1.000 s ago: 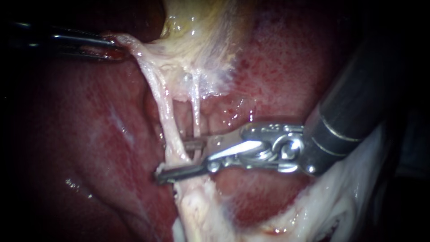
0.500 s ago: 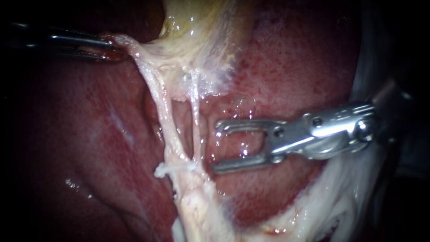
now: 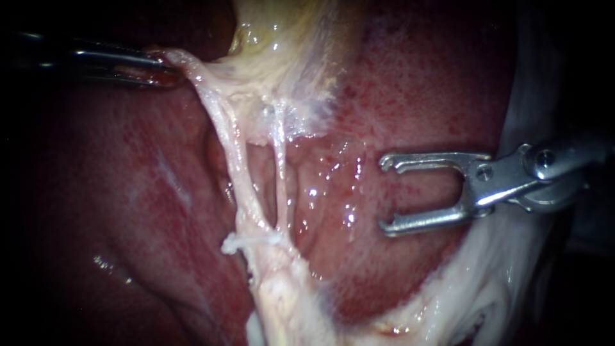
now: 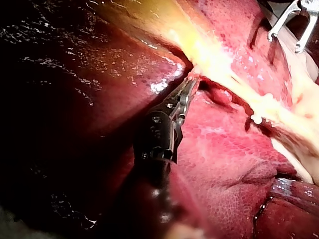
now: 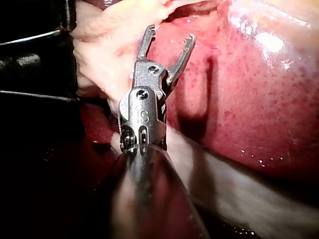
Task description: Going back first clip left tube
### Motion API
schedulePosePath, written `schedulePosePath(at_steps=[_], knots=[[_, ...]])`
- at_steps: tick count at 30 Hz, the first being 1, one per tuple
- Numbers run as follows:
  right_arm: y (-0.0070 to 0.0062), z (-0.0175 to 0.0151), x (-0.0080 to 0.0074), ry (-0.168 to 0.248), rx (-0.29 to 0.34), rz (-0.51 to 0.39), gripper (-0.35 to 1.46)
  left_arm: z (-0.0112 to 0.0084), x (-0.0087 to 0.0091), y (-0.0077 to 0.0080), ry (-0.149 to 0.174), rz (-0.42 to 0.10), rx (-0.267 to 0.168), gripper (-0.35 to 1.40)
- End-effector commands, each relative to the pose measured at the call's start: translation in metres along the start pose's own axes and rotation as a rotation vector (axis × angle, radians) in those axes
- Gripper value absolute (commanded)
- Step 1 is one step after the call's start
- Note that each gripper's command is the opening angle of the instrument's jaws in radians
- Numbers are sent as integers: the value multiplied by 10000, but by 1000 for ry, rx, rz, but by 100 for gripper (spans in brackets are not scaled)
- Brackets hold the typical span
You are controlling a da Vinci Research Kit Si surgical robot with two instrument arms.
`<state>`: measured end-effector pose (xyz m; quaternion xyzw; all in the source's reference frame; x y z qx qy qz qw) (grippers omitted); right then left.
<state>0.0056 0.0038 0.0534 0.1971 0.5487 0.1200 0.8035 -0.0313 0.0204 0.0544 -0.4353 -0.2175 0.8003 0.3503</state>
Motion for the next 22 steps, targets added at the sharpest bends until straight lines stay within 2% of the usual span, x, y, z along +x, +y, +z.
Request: schedulePosePath(at_steps=[1, 2, 5, 11, 22], knots=[[-1, 1, 0, -7, 11, -1, 50, 5, -2, 0, -1, 3, -3, -35], [-1, 1, 1, -17, 31, -7, 50, 10, -5, 1, -1, 5, -6, -35], [-2, 0, 1, -40, 38, -15, 50, 28, -13, 1, 0, 10, -15, -35], [-3, -1, 1, -43, 39, -16, 50, 54, -30, -7, -16, 22, -20, -35], [-5, -1, 2, -43, 44, -22, 50, 55, -31, -8, -20, 24, -23, -35]])
